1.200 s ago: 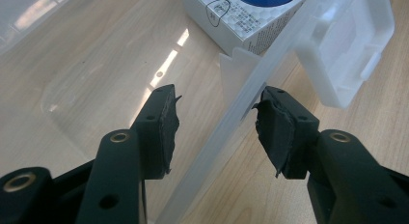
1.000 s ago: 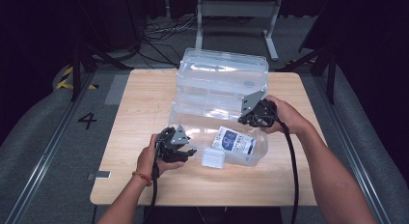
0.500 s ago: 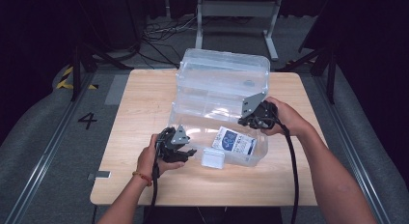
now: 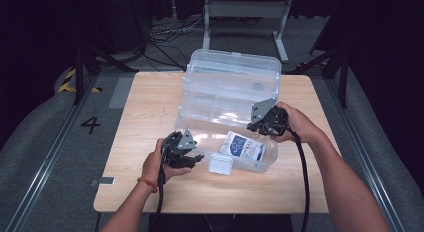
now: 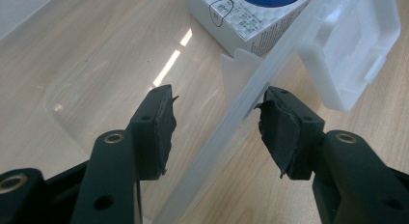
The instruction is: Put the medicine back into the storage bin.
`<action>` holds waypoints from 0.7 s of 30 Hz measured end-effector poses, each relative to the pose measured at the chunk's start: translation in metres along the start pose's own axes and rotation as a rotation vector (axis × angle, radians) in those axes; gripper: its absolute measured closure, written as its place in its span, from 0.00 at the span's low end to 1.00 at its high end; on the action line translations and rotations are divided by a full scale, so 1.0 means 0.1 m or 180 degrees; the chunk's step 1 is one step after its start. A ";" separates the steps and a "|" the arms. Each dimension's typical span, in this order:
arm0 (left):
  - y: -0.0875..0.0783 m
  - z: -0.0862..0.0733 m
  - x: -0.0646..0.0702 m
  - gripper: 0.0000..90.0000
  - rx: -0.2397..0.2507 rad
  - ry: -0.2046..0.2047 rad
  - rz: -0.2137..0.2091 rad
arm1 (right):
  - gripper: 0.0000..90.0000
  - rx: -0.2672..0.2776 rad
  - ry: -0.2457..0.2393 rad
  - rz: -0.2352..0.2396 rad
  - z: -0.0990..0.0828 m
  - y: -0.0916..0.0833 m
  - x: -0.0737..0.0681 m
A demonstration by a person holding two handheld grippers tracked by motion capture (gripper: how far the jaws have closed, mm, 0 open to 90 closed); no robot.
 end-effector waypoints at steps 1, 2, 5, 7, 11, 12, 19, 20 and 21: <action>0.00 0.00 0.00 0.51 -0.0008 -0.0006 0.0005 | 0.98 -0.0006 0.0007 -0.0012 -0.01 0.00 0.00; 0.00 0.00 0.00 0.51 -0.0012 -0.0007 0.0004 | 0.98 -0.0010 -0.0005 -0.0019 -0.01 0.00 -0.01; 0.00 0.00 0.00 0.50 -0.0011 0.0004 0.0004 | 0.98 0.0000 0.0002 -0.0031 -0.01 -0.01 -0.02; 0.00 0.00 0.00 0.50 -0.0009 -0.0005 0.0007 | 0.98 0.0016 0.0001 -0.0036 -0.01 -0.01 -0.03; 0.01 0.00 0.00 0.49 -0.0014 -0.0011 0.0028 | 0.98 0.0044 0.0005 -0.0051 -0.01 -0.01 -0.04; 0.01 0.00 0.00 0.49 -0.0013 -0.0010 0.0029 | 0.98 0.0041 -0.0002 -0.0058 0.00 -0.01 -0.05; 0.01 0.00 0.00 0.48 -0.0014 -0.0011 0.0029 | 0.97 0.0036 -0.0044 -0.0068 0.00 -0.02 -0.09; 0.01 0.00 0.00 0.48 -0.0010 -0.0005 0.0032 | 0.97 0.0030 -0.0052 -0.0062 0.00 -0.02 -0.10; 0.01 0.00 0.00 0.48 -0.0011 -0.0008 0.0031 | 0.97 0.0040 -0.0050 -0.0060 0.01 -0.02 -0.11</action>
Point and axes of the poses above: each handheld gripper's, and its own axes: y roughly forward along the jaws, z roughly out of its top, x roughly to its right, the point moved 10 cm from there along y, roughly forward along the jaws, and after that the axes turned 12 degrees about z, right-handed, at the moved point
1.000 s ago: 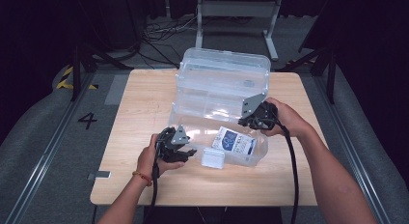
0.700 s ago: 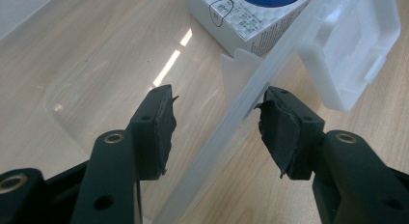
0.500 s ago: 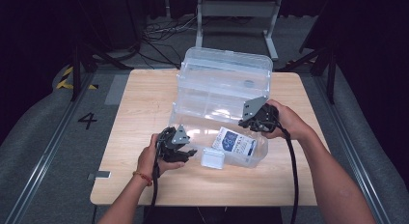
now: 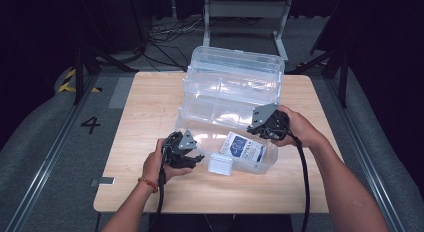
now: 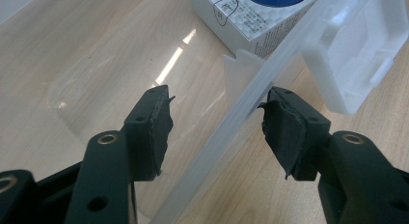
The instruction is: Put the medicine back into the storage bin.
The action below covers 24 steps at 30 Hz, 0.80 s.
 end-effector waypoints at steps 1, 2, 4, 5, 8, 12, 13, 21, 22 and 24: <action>0.00 0.00 0.00 0.48 -0.0002 0.0000 0.0000 | 0.97 -0.0005 -0.0002 -0.0011 0.00 0.00 0.00; 0.00 0.00 0.00 0.48 0.0000 0.0000 -0.0002 | 0.97 0.0001 -0.0001 -0.0013 0.00 0.00 0.00; 0.00 0.00 0.00 0.48 0.0002 -0.0002 -0.0005 | 0.97 0.0000 -0.0012 -0.0001 0.00 0.00 -0.01; 0.00 0.00 0.00 0.48 0.0000 0.0000 -0.0003 | 0.97 0.0009 0.0004 -0.0006 0.00 0.00 -0.02; 0.00 0.00 0.00 0.48 0.0012 0.0006 -0.0001 | 0.97 0.0013 -0.0017 -0.0019 0.00 -0.01 -0.03; 0.01 0.00 0.00 0.47 0.0011 0.0012 0.0003 | 0.96 0.0017 -0.0016 -0.0013 -0.01 -0.01 -0.04; 0.01 0.00 0.00 0.47 0.0005 0.0018 0.0003 | 0.96 0.0019 -0.0020 -0.0025 -0.01 -0.01 -0.04; 0.02 0.01 -0.01 0.45 -0.0004 0.0034 -0.0001 | 0.96 0.0038 -0.0014 -0.0062 -0.02 -0.01 -0.07; 0.02 0.01 -0.01 0.45 -0.0006 0.0034 -0.0001 | 0.96 0.0038 -0.0005 -0.0071 -0.02 -0.01 -0.07; 0.02 0.00 -0.01 0.45 -0.0020 0.0024 -0.0004 | 0.96 0.0052 -0.0011 -0.0068 -0.02 -0.01 -0.08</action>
Point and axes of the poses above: each handheld gripper's, and its own axes: y roughly forward along the jaws, z roughly out of its top, x roughly to its right, the point moved 10 cm from there along y, roughly forward along the jaws, and after that the axes turned 12 degrees about z, right-handed, at the moved point
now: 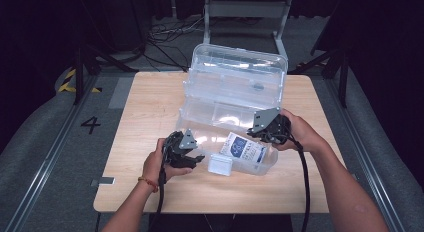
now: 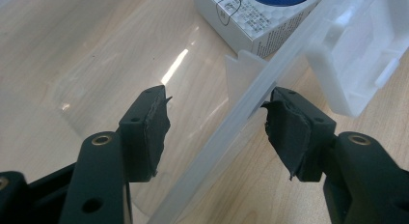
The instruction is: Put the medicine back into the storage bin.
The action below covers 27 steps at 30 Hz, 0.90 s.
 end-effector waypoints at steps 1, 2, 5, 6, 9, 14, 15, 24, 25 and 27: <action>0.00 0.00 0.00 0.45 0.0000 0.0000 0.0004 | 0.96 -0.0011 -0.0021 0.0001 0.00 0.00 -0.01; 0.00 0.00 0.00 0.45 0.0000 0.0000 0.0004 | 0.96 -0.0002 0.0002 0.0000 0.00 0.00 -0.02; 0.00 0.00 0.00 0.45 0.0003 0.0011 0.0012 | 0.96 0.0005 -0.0013 -0.0002 0.01 0.00 -0.03; 0.00 0.00 0.00 0.45 -0.0012 0.0013 0.0021 | 0.96 0.0006 -0.0013 -0.0007 0.01 0.00 -0.04; 0.00 0.00 0.00 0.45 -0.0005 0.0016 0.0026 | 0.96 -0.0003 -0.0050 -0.0027 0.01 -0.01 -0.06; 0.01 0.00 0.00 0.43 -0.0024 0.0027 0.0035 | 0.95 0.0017 -0.0044 -0.0012 0.00 0.00 -0.11; 0.01 0.00 0.00 0.43 -0.0023 0.0037 0.0034 | 0.95 0.0028 -0.0060 -0.0018 0.00 0.00 -0.11; 0.02 0.01 -0.02 0.43 -0.0055 0.0069 -0.0028 | 0.94 0.0052 -0.0020 -0.0080 -0.02 0.01 -0.14; 0.02 0.01 -0.02 0.43 -0.0060 0.0069 -0.0028 | 0.94 0.0045 -0.0036 -0.0086 -0.02 0.01 -0.14; 0.02 0.01 -0.02 0.43 -0.0067 0.0055 -0.0023 | 0.94 0.0031 -0.0024 -0.0099 -0.02 0.01 -0.15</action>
Point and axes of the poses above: each handheld gripper's, and its own axes: y roughly forward along the jaws, z roughly out of its top, x roughly to its right, the point moved 10 cm from there along y, roughly forward along the jaws, and after that the axes turned 12 degrees about z, right-handed, at the moved point
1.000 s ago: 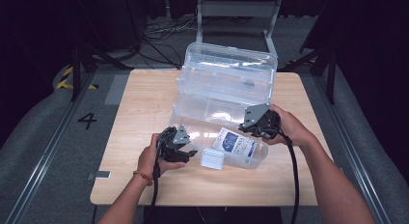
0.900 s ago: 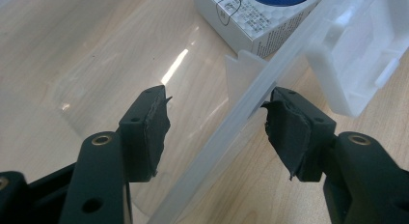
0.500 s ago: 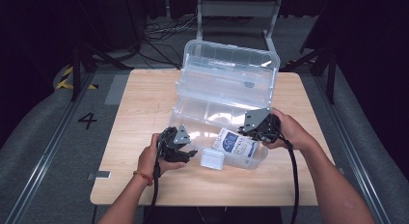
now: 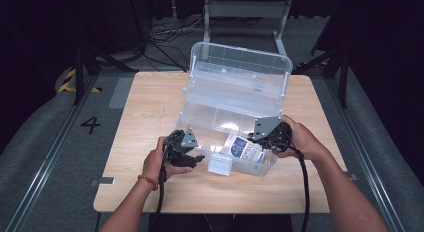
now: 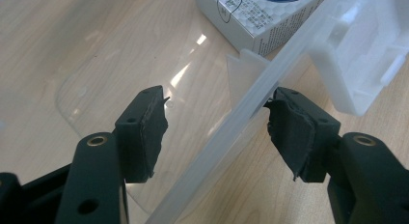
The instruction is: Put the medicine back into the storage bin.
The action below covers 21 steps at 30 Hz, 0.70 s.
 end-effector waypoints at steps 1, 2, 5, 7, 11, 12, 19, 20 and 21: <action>0.00 0.00 0.00 0.43 -0.0013 -0.0003 0.0011 | 0.94 0.0005 -0.0007 -0.0007 0.00 0.00 0.00; -0.01 -0.01 0.01 0.43 -0.0036 -0.0009 0.0027 | 0.94 0.0016 -0.0004 -0.0013 0.00 -0.01 0.00; -0.01 -0.02 0.03 0.44 -0.0087 0.0070 0.0091 | 0.94 0.0014 -0.0036 -0.0019 0.00 -0.02 -0.01; -0.01 -0.03 0.04 0.44 -0.0100 0.0063 0.0102 | 0.94 -0.0014 -0.0074 -0.0030 0.00 -0.01 -0.02; -0.01 -0.02 0.03 0.44 -0.0086 0.0083 0.0092 | 0.94 -0.0012 -0.0078 -0.0028 0.00 -0.01 -0.05; -0.01 -0.02 0.03 0.44 -0.0087 0.0082 0.0091 | 0.94 -0.0003 -0.0072 -0.0006 -0.01 -0.01 -0.06; -0.02 -0.02 0.04 0.44 -0.0108 -0.0002 0.0036 | 0.94 0.0021 -0.0077 -0.0027 -0.01 0.00 -0.08; -0.02 -0.01 0.04 0.44 -0.0083 -0.0020 0.0016 | 0.94 0.0033 -0.0051 -0.0023 -0.02 0.00 -0.09; -0.03 0.00 0.06 0.44 -0.0051 -0.0066 -0.0027 | 0.93 0.0034 -0.0063 -0.0046 -0.02 0.00 -0.08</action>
Point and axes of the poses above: each handheld gripper's, and its own axes: y roughly forward along the jaws, z roughly out of its top, x roughly to its right, the point moved 10 cm from there along y, roughly forward along the jaws, and after that the axes turned 12 degrees about z, right-handed, at the moved point
